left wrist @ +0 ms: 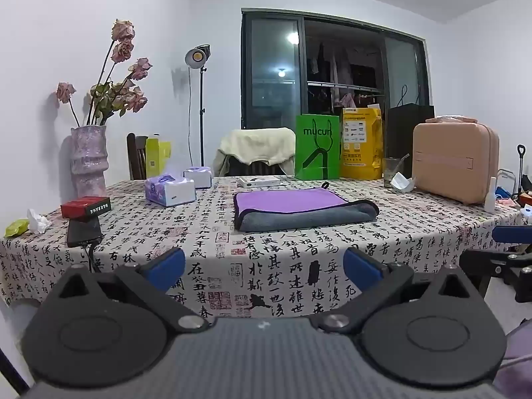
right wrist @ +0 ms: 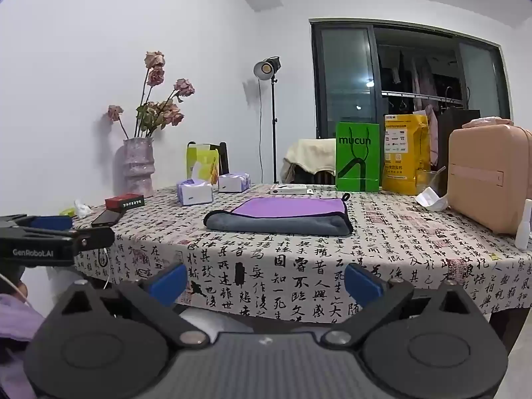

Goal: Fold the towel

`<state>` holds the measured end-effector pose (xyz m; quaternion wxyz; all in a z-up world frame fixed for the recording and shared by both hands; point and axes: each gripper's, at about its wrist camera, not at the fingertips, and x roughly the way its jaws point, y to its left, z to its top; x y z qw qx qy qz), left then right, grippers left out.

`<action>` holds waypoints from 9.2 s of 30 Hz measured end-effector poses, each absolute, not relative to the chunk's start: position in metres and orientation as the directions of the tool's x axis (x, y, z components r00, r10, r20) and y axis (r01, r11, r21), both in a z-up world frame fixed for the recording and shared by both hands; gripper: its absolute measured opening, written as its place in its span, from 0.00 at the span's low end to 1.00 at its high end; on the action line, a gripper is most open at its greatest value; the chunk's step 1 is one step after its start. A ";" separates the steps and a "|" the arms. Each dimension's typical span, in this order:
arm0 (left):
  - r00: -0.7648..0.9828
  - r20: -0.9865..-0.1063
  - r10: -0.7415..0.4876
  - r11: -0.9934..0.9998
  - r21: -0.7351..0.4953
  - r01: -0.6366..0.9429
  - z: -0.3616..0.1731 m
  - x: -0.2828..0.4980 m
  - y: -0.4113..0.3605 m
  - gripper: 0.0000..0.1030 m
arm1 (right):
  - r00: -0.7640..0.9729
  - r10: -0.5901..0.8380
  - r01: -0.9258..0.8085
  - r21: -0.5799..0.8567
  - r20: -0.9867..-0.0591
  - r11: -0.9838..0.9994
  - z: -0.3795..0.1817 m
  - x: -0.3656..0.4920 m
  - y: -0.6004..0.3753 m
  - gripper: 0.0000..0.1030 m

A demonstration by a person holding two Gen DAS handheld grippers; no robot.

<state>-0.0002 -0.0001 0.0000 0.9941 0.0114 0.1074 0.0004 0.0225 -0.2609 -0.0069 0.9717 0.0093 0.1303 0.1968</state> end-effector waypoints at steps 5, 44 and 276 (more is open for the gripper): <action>0.977 -0.211 0.010 1.000 0.027 -0.004 -0.002 -0.001 -0.009 1.00 | 0.889 0.383 -0.381 0.059 -0.252 0.923 -0.007 0.023 -0.260 0.98; 0.975 -0.223 -0.014 0.999 0.032 0.021 0.001 0.001 -0.008 1.00 | 0.891 0.374 -0.377 0.041 -0.257 0.925 -0.006 0.025 -0.260 1.00; 0.878 -0.478 0.035 0.999 -0.015 -0.048 0.034 0.414 0.064 0.97 | 0.828 0.356 -0.321 0.155 -0.434 0.934 0.038 0.494 -0.258 0.82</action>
